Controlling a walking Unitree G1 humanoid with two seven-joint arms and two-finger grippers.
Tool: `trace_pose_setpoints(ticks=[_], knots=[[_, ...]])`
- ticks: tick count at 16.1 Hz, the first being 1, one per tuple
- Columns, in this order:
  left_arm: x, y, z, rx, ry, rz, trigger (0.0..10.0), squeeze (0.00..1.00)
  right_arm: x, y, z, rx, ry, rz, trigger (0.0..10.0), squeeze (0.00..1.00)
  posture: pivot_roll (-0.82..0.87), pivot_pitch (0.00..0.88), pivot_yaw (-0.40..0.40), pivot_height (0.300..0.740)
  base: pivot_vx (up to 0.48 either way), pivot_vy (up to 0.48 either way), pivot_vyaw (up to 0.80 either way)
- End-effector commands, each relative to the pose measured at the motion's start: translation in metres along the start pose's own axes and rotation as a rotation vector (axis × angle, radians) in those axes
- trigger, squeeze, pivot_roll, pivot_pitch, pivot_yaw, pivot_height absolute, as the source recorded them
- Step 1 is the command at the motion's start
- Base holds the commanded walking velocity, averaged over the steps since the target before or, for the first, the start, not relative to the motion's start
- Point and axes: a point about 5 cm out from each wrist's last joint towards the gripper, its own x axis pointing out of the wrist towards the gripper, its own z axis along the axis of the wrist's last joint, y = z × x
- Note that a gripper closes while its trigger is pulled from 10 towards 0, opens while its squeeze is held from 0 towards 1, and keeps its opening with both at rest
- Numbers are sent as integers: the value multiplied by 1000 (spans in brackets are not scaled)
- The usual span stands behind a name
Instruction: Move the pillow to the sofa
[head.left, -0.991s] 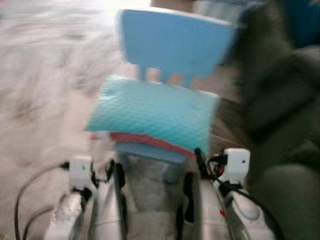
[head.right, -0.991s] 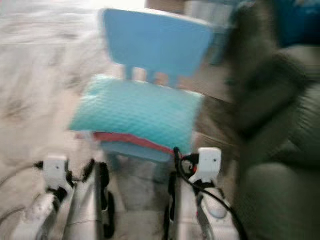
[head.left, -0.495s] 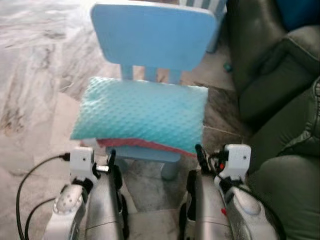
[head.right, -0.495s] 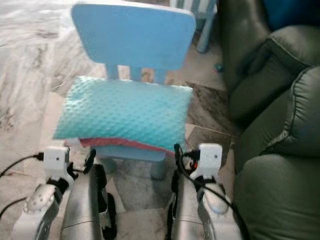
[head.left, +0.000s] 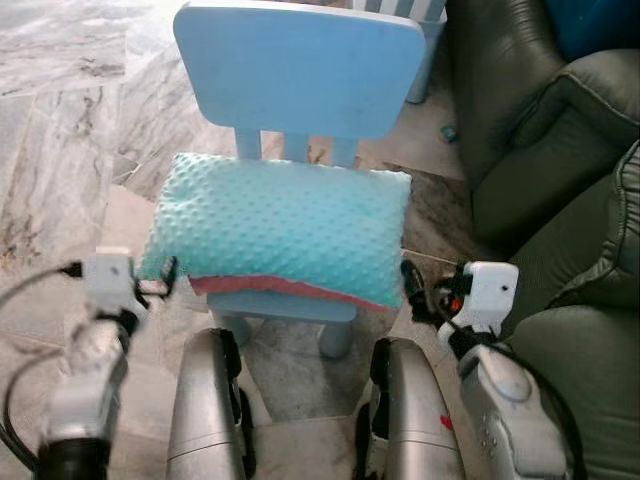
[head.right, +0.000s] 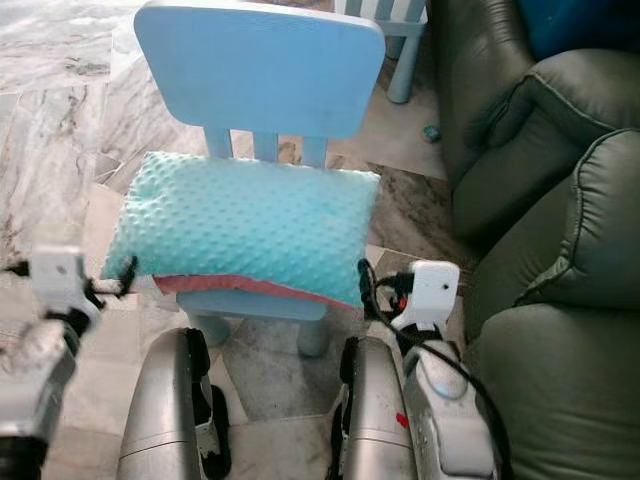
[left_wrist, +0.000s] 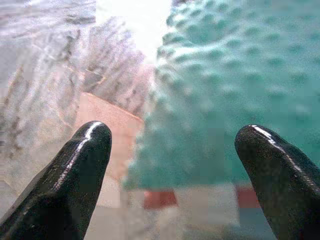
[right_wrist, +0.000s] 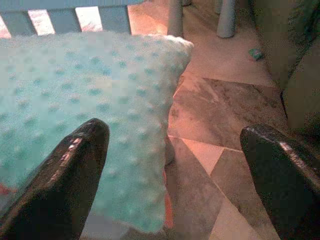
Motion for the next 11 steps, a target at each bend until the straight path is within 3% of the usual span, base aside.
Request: trace_pose_setpoints(ticks=[1, 5, 8, 11], knots=[[0, 13, -7, 0, 31, 48, 10000, 0, 1, -1, -1, 43, 21, 15, 10000, 0, -80, 366, -38, 560, 0, 0, 0], [27, 23, 1, -27, 82, 89, 10000, 0, 20, 11, 8, 262, 50, 154, 10000, 0, -82, 393, -44, 560, 0, 0, 0], [45, 26, 17, -16, 60, 90, 10000, 0, 35, 8, 16, 252, 38, 172, 10000, 0, -102, 416, -48, 560, 0, 0, 0], [57, 33, 38, -16, 16, 140, 10000, 0, 53, -6, 21, 230, 40, 125, 10000, 0, -104, 436, -53, 560, 0, 0, 0]])
